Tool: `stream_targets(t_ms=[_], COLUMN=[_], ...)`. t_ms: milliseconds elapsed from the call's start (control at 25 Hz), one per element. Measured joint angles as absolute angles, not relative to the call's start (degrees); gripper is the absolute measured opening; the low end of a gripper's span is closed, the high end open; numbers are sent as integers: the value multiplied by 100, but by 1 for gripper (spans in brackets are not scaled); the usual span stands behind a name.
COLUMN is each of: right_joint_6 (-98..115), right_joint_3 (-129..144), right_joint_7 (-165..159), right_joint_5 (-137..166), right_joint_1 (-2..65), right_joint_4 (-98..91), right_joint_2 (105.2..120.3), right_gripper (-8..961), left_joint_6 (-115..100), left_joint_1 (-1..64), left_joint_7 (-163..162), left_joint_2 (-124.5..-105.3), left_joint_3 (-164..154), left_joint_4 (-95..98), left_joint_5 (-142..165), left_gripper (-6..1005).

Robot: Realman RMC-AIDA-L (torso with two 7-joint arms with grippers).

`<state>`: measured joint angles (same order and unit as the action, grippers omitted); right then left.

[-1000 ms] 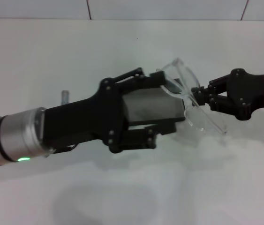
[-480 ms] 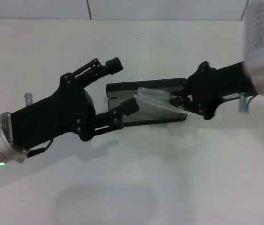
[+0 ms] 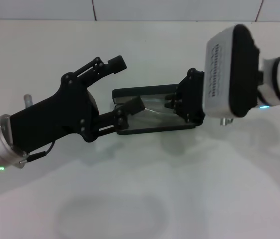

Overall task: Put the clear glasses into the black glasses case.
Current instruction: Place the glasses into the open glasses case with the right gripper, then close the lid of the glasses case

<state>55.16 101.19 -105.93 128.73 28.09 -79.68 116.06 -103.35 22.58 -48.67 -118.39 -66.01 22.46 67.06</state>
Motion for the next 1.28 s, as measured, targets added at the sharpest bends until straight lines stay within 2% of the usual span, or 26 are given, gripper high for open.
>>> stream_targets(t_ms=[600,1280], right_joint_6=[4184,3658], right_joint_3=[10961,11288], right_joint_7=[-10564,-10517], right_joint_5=[13102,13189], right_joint_1=[2877,2877], right_joint_4=[-7394,-7217], right_joint_2=[11620,11618], right_gripper=[160,193], left_joint_6=[-10207,-10150], left_joint_1=[2337,2369], left_joint_7=[-4849,-4842], left_joint_2=[-11839,-11873], left_joint_3=[-6600,-6601], left_joint_4=[2253,2257], left_joint_5=[6715,6725], left_gripper=[832,833])
